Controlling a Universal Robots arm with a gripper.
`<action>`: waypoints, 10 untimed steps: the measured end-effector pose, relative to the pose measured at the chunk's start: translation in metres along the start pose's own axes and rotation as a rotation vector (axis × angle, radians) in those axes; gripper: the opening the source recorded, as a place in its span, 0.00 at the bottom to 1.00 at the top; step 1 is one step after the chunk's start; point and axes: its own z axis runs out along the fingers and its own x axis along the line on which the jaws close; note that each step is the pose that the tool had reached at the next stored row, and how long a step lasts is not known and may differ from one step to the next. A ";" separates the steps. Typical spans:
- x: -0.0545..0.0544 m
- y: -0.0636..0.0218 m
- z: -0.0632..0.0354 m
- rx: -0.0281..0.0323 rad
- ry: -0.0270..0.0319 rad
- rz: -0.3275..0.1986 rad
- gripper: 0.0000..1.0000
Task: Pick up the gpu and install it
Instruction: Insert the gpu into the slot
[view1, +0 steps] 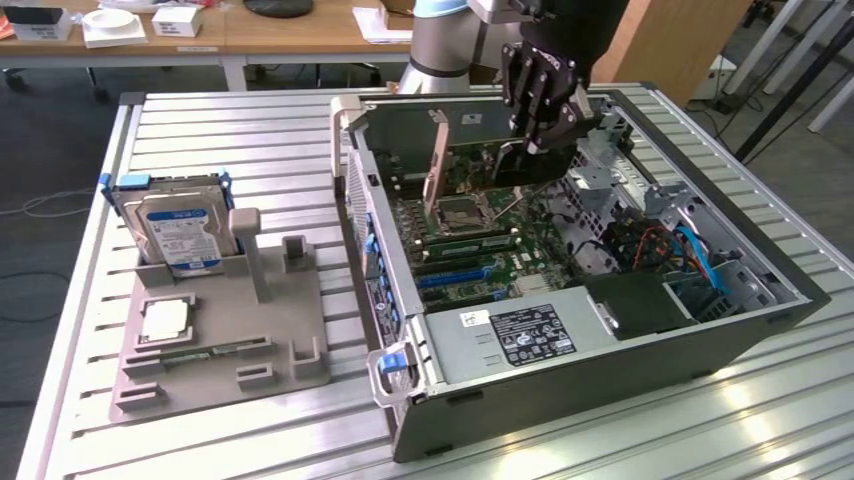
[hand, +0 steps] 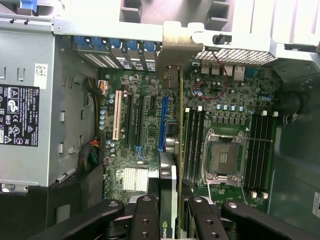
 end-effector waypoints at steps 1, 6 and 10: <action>0.000 0.0000 0.0000 0.0001 0.0000 0.000 0.27; 0.000 0.0007 0.0006 -0.0003 0.0005 0.000 0.27; 0.000 0.0007 0.0020 -0.0006 0.0005 0.000 0.27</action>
